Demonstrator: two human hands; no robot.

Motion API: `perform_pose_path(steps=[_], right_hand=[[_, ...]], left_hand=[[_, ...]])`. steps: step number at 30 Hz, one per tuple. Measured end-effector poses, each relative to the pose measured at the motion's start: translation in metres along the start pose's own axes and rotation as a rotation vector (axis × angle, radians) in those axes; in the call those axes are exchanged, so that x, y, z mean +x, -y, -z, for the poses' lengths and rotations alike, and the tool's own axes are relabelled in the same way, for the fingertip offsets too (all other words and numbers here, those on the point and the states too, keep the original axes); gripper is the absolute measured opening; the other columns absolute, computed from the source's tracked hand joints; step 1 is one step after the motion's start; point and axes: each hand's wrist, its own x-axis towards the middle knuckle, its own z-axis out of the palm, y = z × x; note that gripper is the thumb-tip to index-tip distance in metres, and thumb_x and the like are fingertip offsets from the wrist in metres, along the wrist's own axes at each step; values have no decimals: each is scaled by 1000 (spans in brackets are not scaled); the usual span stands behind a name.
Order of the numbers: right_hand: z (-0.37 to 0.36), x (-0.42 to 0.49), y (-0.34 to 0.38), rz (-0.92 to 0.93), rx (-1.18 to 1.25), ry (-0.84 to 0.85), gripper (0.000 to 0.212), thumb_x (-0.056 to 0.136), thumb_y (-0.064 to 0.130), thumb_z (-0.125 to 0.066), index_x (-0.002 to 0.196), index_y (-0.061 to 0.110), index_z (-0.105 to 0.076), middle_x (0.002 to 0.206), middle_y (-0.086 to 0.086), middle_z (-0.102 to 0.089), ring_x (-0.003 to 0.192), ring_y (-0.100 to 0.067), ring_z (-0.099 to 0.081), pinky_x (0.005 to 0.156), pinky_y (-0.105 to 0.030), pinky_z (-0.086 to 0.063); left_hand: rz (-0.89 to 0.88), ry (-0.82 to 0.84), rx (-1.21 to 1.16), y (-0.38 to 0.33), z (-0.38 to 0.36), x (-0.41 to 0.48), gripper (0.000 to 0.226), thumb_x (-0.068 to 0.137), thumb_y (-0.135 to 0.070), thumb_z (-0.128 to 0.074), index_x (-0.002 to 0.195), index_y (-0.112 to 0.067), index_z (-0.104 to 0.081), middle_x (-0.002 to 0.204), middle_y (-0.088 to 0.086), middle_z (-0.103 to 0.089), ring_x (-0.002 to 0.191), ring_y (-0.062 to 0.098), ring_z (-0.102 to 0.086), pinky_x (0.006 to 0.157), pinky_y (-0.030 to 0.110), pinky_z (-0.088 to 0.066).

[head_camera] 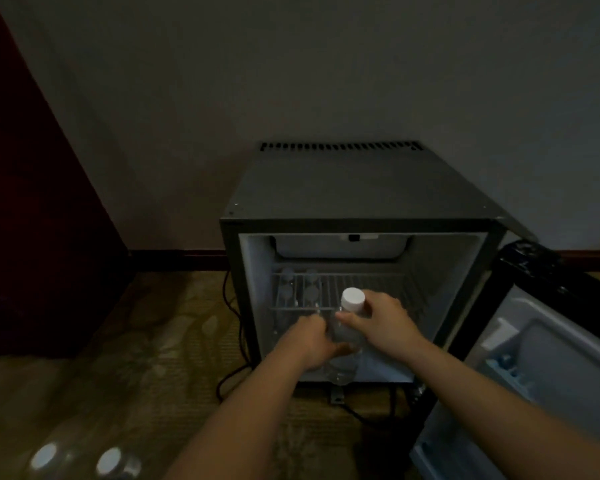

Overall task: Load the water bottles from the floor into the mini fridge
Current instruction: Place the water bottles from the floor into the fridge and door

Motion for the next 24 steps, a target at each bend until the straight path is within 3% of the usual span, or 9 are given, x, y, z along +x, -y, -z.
perform_pose_path(steps=[3,7,10,14,20,22,24], right_hand=[[-19,9,-25,-45,48,-23,14,83,29,-69,91,22,-60,76,15,-57,75,-1,-55,65,-15,-39],[-44,26,-56,-187,74,-43,30,80,31,-71,106,17,-65,101,2,-67,100,-15,-61,85,-31,-49],[-62,34,-72,-223,3,-20,33,81,35,-69,108,16,-67,108,-2,-69,105,-18,-61,86,-28,-47],[-83,48,-86,-286,22,58,40,83,37,-67,118,20,-60,119,-3,-65,111,-21,-59,93,-31,-49],[-104,64,-100,-354,103,78,42,85,32,-66,123,15,-57,130,-6,-58,119,-25,-54,101,-29,-42],[-105,68,-103,-371,114,59,41,87,27,-65,123,10,-56,130,-11,-58,119,-27,-54,100,-30,-42],[-103,73,-104,-397,127,57,42,88,22,-63,125,6,-54,132,-14,-56,121,-29,-52,102,-34,-42]], left_hand=[[-14,13,-74,17,-22,21,42,83,-39,-64,117,-16,-59,110,4,-67,99,18,-63,88,34,-52],[3,47,-177,34,-46,42,36,89,-29,-58,121,-12,-56,108,7,-65,94,11,-58,78,24,-48],[33,72,-266,50,-63,56,30,94,-24,-50,117,-6,-59,108,11,-64,94,12,-57,70,13,-43],[87,116,-416,68,-81,70,32,99,-16,-37,124,-6,-54,126,7,-57,103,9,-50,79,10,-35],[179,111,-688,84,-99,91,34,100,-12,-34,131,-6,-48,123,-2,-50,105,7,-45,78,9,-40],[199,96,-740,83,-107,94,37,100,-13,-34,136,-9,-42,129,-5,-44,113,8,-43,90,10,-35],[245,90,-798,85,-117,102,43,100,-21,-34,143,-18,-32,143,-1,-39,129,16,-40,111,26,-30]])
